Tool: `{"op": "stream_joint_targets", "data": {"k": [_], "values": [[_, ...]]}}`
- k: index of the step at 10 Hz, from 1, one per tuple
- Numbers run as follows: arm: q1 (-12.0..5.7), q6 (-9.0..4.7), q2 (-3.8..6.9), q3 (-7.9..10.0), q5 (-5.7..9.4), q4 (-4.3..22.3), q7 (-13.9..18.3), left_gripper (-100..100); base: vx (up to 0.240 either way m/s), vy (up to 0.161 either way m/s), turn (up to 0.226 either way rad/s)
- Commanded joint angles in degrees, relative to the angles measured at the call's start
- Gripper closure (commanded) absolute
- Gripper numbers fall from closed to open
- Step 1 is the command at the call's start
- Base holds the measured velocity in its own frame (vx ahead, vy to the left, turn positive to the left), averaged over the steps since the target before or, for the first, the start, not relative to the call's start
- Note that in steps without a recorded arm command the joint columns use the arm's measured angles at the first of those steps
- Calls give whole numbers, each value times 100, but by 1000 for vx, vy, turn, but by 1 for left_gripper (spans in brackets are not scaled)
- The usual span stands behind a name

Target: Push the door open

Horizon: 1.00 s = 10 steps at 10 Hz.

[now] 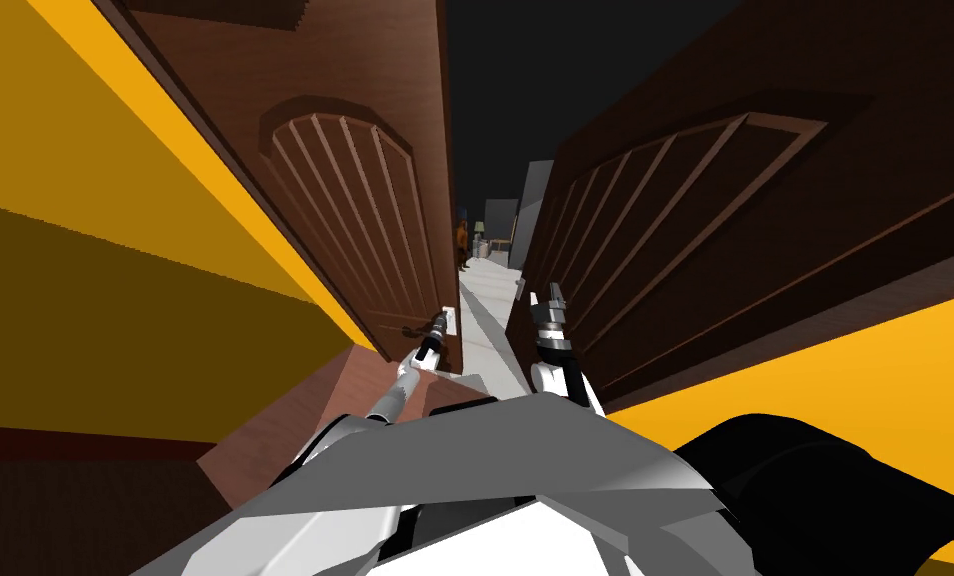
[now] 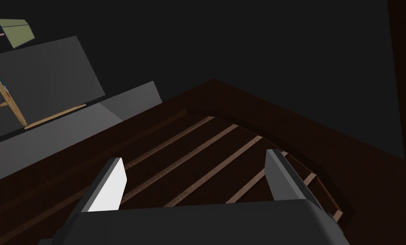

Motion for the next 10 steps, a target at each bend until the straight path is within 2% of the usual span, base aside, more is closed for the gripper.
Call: {"op": "stream_joint_targets", "data": {"k": [1, 5, 6, 10], "values": [[-53, -28, 84, 109, 36, -13, -62, 100, 116, -90, 56], [-72, -19, 171, 357, 130, 2, -272, 100, 173, -76, 82], [-10, 34, 142, 260, 113, -75, -204, -100, -57, -26, 42], [-12, 71, 111, 211, 128, -103, -153, -100, -174, 29, -6]]}}
